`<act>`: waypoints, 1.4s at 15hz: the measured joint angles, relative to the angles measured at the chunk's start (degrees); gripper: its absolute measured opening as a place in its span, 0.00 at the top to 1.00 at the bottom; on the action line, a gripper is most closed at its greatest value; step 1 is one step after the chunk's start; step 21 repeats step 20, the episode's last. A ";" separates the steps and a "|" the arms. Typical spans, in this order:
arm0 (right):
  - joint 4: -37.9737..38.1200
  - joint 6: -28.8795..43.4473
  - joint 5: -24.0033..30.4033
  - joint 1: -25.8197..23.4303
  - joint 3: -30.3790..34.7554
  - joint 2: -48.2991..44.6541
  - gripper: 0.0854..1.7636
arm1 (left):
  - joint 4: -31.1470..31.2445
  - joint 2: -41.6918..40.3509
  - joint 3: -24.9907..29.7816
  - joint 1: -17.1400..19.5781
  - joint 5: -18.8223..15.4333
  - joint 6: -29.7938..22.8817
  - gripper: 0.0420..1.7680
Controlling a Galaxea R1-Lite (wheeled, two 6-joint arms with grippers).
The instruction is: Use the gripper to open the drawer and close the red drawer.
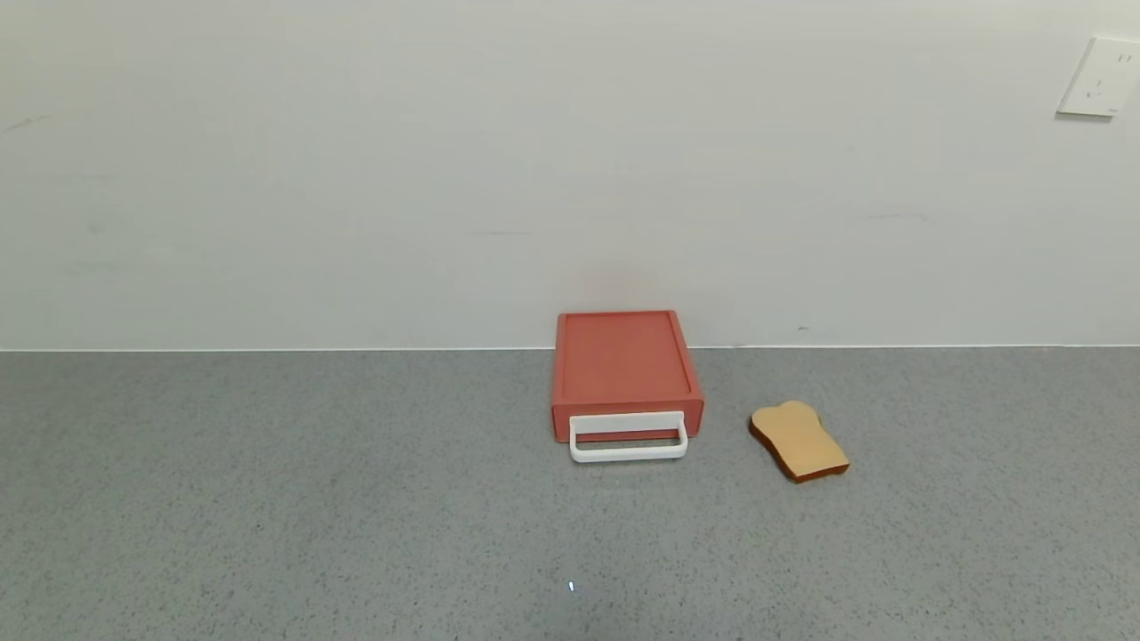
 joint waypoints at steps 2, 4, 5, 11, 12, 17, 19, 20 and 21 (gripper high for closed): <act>-0.01 0.00 0.00 0.00 0.00 0.00 0.04 | -0.93 -1.51 3.28 0.02 1.44 2.10 0.03; -0.11 0.00 -0.05 0.00 0.09 0.00 0.04 | -3.46 -2.15 6.39 0.05 4.22 2.83 0.03; -0.12 0.00 -0.06 0.00 0.09 0.00 0.04 | -3.77 -2.26 7.11 0.05 5.38 2.56 0.03; -0.20 -0.07 -0.09 0.00 0.11 0.00 0.04 | 0.23 -2.46 8.74 0.07 10.59 -0.23 0.03; -0.17 -0.05 -0.09 0.00 0.11 0.00 0.04 | 2.51 -2.46 8.81 0.10 10.47 -0.43 0.03; -0.20 -0.05 -0.06 0.00 0.11 0.00 0.04 | 2.65 -2.46 8.77 0.10 10.59 -2.44 0.03; -0.09 0.00 -0.09 0.00 0.11 0.00 0.04 | 2.74 -2.46 8.84 0.10 10.58 -2.40 0.03; -0.11 0.00 -0.09 0.00 0.11 0.00 0.04 | 2.74 -2.46 8.84 0.10 10.56 -2.38 0.03; -0.11 0.00 -0.09 0.00 0.11 0.00 0.04 | 2.74 -2.46 8.84 0.10 10.56 -2.38 0.03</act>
